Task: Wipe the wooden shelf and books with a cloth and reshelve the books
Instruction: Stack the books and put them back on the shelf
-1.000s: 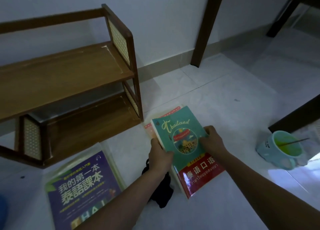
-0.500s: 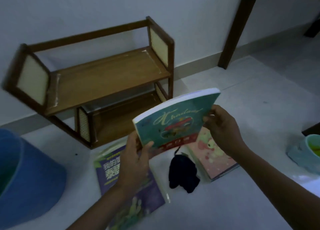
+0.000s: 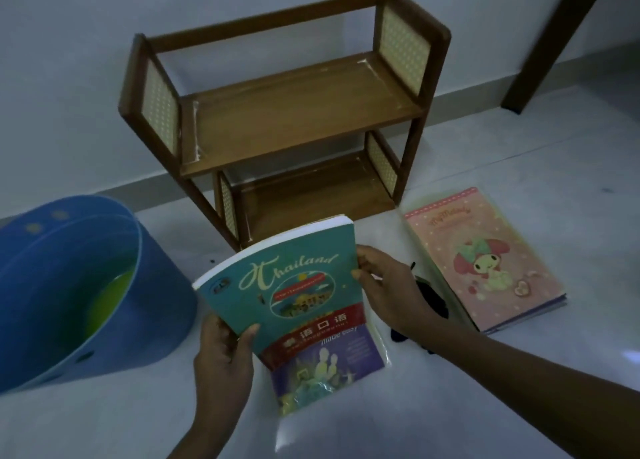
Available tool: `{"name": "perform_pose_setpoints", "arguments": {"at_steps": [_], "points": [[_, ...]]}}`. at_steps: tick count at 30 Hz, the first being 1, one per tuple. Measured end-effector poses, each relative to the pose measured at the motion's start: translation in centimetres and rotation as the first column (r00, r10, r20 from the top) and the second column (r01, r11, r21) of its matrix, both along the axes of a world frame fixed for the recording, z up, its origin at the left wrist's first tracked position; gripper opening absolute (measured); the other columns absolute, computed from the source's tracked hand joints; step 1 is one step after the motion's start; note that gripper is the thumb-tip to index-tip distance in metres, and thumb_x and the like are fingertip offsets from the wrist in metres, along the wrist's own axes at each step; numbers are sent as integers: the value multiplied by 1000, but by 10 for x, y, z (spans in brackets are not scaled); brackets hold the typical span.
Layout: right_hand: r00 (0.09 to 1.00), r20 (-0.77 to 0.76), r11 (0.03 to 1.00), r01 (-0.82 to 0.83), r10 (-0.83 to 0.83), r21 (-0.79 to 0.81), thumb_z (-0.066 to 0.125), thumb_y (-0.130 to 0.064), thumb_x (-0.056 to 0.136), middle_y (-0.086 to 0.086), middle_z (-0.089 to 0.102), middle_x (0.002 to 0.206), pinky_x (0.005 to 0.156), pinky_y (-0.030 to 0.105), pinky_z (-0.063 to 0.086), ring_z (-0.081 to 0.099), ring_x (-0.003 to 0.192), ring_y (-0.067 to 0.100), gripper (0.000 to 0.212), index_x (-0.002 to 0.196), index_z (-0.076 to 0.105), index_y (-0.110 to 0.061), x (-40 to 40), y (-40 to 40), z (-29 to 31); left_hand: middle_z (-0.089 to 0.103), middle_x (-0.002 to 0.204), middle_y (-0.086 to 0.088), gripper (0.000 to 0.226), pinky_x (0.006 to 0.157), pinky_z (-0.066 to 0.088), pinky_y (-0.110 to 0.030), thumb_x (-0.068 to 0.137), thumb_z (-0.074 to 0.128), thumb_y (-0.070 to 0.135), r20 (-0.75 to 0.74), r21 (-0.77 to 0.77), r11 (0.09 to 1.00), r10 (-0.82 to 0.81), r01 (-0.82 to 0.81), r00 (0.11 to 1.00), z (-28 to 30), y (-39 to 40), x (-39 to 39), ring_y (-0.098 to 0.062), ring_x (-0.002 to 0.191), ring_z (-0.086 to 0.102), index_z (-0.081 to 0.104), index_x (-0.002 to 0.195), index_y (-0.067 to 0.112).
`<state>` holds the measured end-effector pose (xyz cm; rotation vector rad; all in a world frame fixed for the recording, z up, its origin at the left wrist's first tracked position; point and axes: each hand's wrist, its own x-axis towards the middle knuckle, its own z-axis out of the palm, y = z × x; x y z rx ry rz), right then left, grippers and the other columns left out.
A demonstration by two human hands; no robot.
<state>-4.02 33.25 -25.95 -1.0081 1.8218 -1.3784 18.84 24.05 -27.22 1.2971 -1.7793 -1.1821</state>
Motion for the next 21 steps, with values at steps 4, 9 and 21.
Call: {"name": "perform_pose_setpoints", "arguments": {"at_steps": [4, 9, 21], "points": [[996, -93, 1000, -16, 18, 14, 47, 4, 94, -13, 65, 109, 76, 8, 49, 62, 99, -4, 43, 110, 58, -35, 5, 5, -8, 63, 98, 9, 45, 63, 49, -4, 86, 64, 2, 14, 12, 1000, 14, -14, 1000, -12, 7, 6, 17, 83, 62, 44, 110, 35], [994, -103, 999, -26, 30, 43, 47, 1, 96, -14, 65, 111, 77, 11, 51, 62, 102, -1, 41, 112, 56, -36, 2, 0, -9, 65, 103, 10, 44, 66, 49, -3, 87, 63, 4, 29, 21, 1000, -8, 8, 1000, -18, -3, 6, 18, 89, 60, 45, 117, 32], [971, -100, 853, -139, 217, 504, 49, 2, 89, 16, 61, 115, 72, 29, 50, 62, 96, 29, 38, 126, 47, -3, -8, -51, -62, 69, 105, -1, 31, 77, 58, -42, 87, 64, 11, 280, 258, 959, -188, 115, 941, -70, -47, -13, -21, 92, 68, 55, 116, 18]]}}
